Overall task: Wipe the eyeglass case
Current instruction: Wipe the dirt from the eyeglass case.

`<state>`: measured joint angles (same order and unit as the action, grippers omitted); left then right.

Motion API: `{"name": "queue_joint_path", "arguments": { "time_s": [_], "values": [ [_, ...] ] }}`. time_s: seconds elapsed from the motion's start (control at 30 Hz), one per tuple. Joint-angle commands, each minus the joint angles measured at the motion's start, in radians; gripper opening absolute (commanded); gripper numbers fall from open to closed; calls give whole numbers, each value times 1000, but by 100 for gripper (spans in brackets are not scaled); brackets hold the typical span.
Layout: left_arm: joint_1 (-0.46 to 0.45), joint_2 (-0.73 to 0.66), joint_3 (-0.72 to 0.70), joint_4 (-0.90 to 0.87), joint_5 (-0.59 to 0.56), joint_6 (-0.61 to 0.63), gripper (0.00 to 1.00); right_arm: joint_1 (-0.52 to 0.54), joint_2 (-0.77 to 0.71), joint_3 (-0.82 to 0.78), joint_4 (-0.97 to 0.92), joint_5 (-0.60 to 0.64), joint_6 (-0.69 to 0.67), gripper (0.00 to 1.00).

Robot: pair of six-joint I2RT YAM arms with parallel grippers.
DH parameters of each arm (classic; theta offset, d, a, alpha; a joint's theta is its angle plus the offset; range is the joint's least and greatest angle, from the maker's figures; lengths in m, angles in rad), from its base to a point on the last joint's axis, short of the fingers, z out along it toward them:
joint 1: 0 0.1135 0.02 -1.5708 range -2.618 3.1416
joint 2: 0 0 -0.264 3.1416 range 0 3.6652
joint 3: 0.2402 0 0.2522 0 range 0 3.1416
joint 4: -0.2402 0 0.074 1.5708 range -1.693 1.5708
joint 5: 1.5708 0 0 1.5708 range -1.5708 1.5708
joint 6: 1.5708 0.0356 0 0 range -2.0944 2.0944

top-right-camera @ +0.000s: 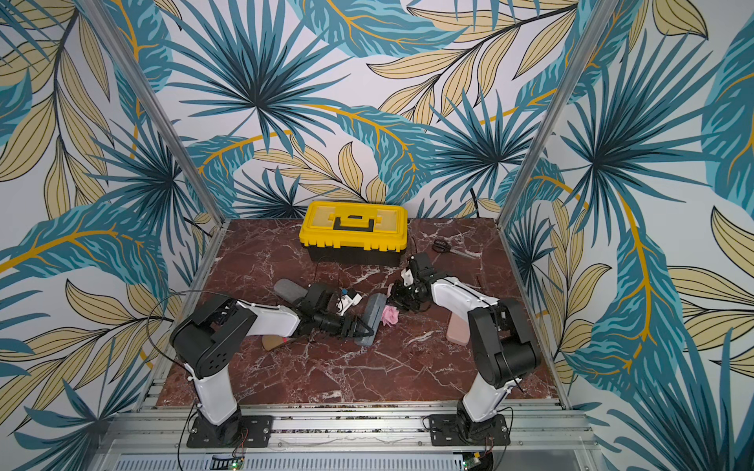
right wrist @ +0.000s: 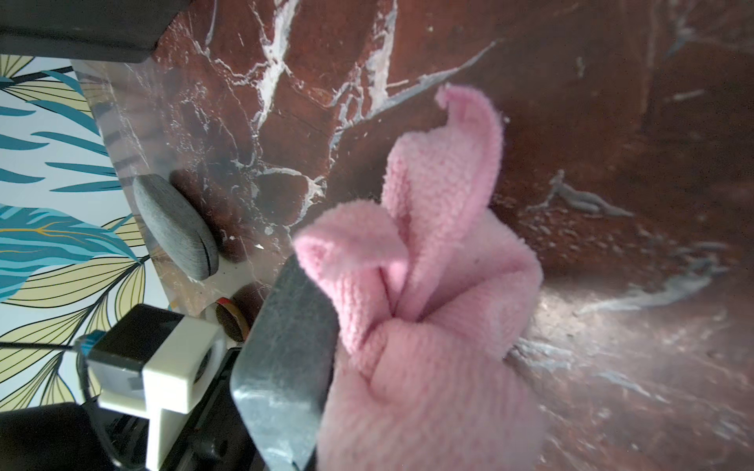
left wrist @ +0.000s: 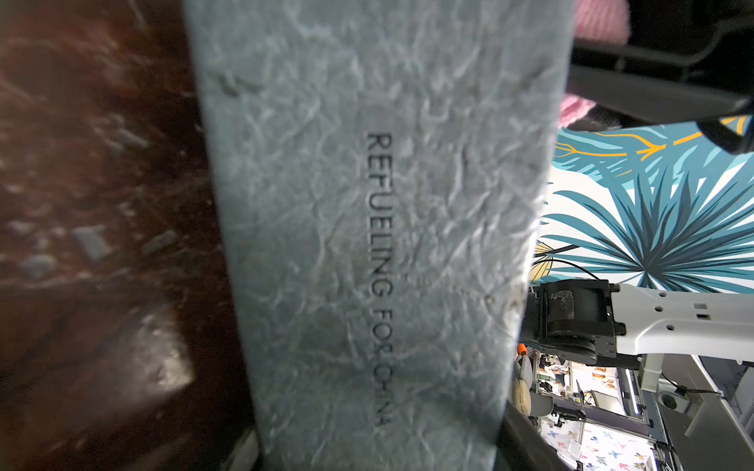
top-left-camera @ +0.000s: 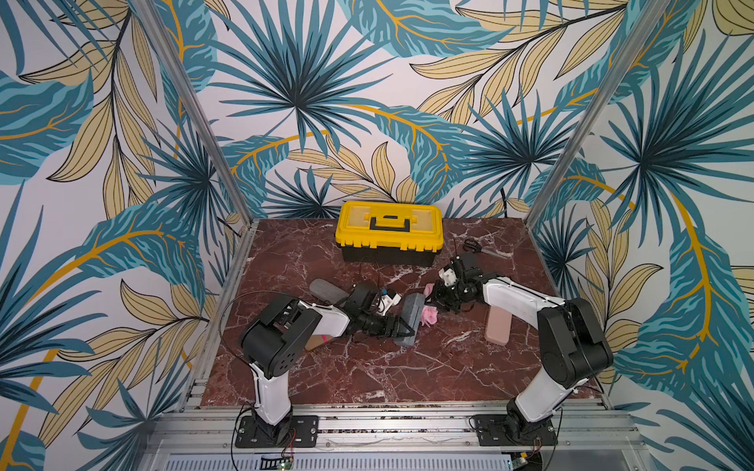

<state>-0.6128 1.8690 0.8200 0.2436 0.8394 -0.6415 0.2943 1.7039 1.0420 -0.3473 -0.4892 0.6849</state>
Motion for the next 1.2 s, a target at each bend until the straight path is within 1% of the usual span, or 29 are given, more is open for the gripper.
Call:
{"name": "queue_joint_path", "arguments": {
  "time_s": [0.0,0.1,0.2,0.27,0.33,0.43,0.53,0.6,0.67,0.73,0.8,0.9,1.03,1.1,1.17],
  "values": [
    [-1,50,11,-108,-35,49,0,10,-38,-39,105,-106,57,0],
    [8,50,20,-105,-36,50,0,53,-99,-153,119,-136,94,0],
    [19,52,37,-116,-31,56,0,134,-159,-283,213,-158,154,0],
    [19,51,48,-131,-35,64,0,173,-180,-339,251,-154,188,0],
    [19,49,50,-132,-31,62,0,174,-177,-353,272,-139,197,0],
    [18,44,40,-128,-30,54,0,141,-123,-274,247,-113,159,0],
    [2,36,22,-115,-37,42,0,71,-58,-156,188,-94,96,0],
    [-14,34,9,-101,-36,29,0,26,-21,-54,103,-70,30,0],
    [-30,36,-3,-82,-36,15,0,-5,2,23,57,-62,-7,0],
    [-39,40,-13,-66,-38,5,0,-22,17,82,24,-57,-28,0],
    [-43,44,-18,-61,-41,3,0,-22,20,106,11,-70,-30,0],
    [-34,35,-19,-69,-52,9,0,-6,-8,39,23,-98,-6,0],
    [-19,30,-8,-80,-50,19,0,7,-73,-128,44,-127,0,0],
    [-16,32,3,-96,-49,32,0,42,-84,-196,79,-159,29,0],
    [-15,37,12,-103,-49,36,0,107,-73,-231,101,-156,44,0]
  ]
}}
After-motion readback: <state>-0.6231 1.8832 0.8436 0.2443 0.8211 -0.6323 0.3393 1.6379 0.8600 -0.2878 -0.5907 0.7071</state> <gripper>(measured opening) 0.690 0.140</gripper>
